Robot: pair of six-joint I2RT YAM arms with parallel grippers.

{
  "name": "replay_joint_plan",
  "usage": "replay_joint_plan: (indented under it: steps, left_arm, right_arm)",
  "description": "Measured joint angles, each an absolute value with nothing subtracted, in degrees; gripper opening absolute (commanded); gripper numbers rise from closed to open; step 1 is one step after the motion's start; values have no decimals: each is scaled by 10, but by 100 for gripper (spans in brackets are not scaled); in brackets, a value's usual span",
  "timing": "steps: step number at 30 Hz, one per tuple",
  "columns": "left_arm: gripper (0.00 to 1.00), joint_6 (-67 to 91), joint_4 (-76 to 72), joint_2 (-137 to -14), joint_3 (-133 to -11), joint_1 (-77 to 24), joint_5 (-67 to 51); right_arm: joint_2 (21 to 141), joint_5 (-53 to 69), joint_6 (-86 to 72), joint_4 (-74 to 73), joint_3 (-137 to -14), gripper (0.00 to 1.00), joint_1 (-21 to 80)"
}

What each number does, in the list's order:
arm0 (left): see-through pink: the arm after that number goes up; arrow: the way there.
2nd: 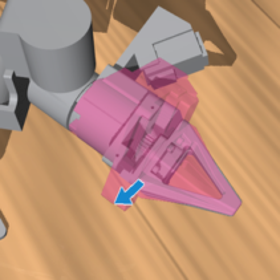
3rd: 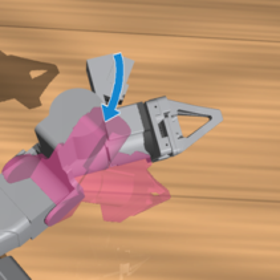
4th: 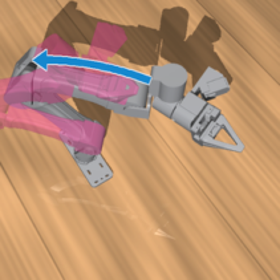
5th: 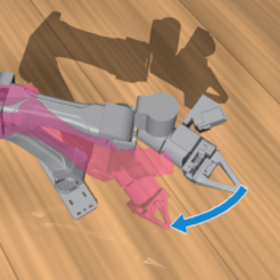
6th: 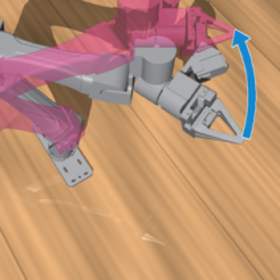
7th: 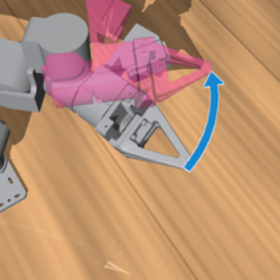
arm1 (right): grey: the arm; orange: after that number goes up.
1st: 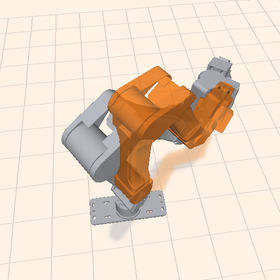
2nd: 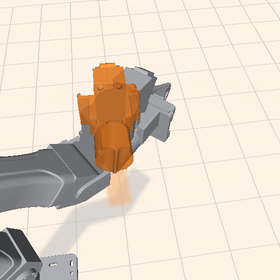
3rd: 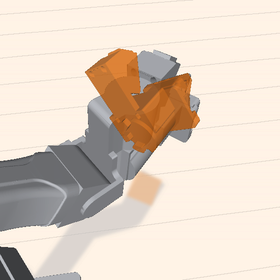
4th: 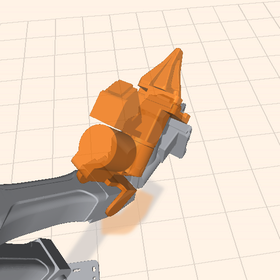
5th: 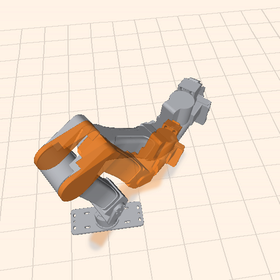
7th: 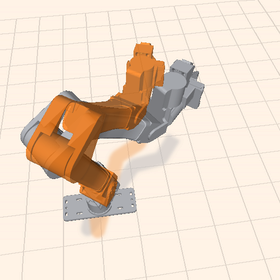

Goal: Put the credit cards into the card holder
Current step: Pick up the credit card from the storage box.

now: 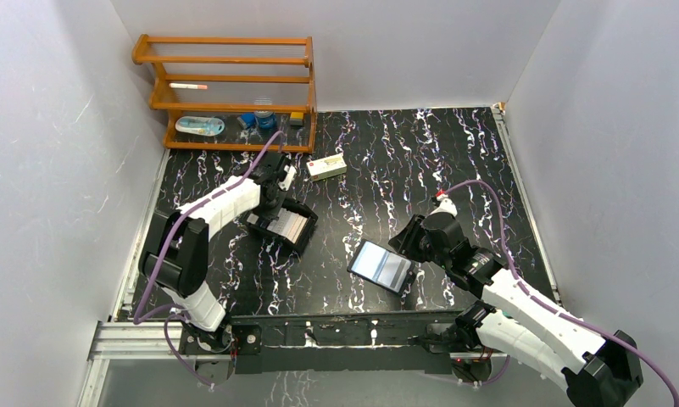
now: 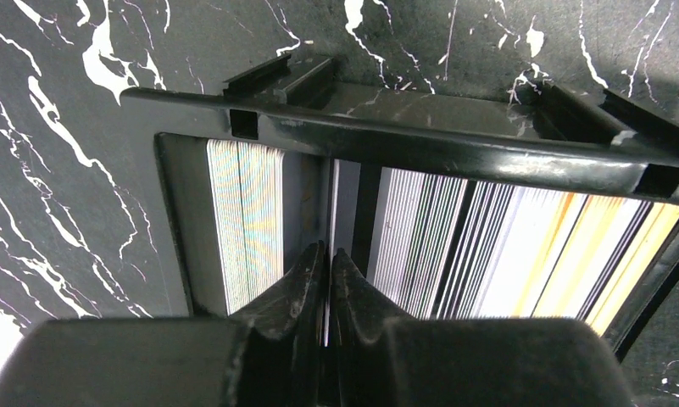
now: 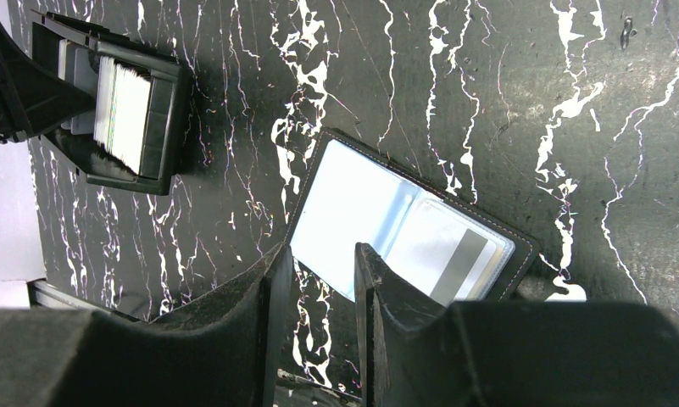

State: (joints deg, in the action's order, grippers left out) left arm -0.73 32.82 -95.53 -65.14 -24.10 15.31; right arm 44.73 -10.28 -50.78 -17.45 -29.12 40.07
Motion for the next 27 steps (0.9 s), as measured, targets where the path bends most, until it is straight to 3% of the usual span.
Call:
replay_joint_plan:
  steps: [9,14,21,27]
  left_arm:
    - [0,12,394,-954,-717,-239,136]
    - [0,38,424,-892,-762,-238,90]
    - [0,116,387,-768,-763,-238,-94]
    - [0,260,225,-682,-652,-238,-301]
  right_arm:
    - [447,-79,-507,-174,-294,43,401]
    - [446,-28,-508,-152,-308,45,401]
    - [434,50,-539,-65,-310,45,401]
    - [443,106,-590,53,-310,44,401]
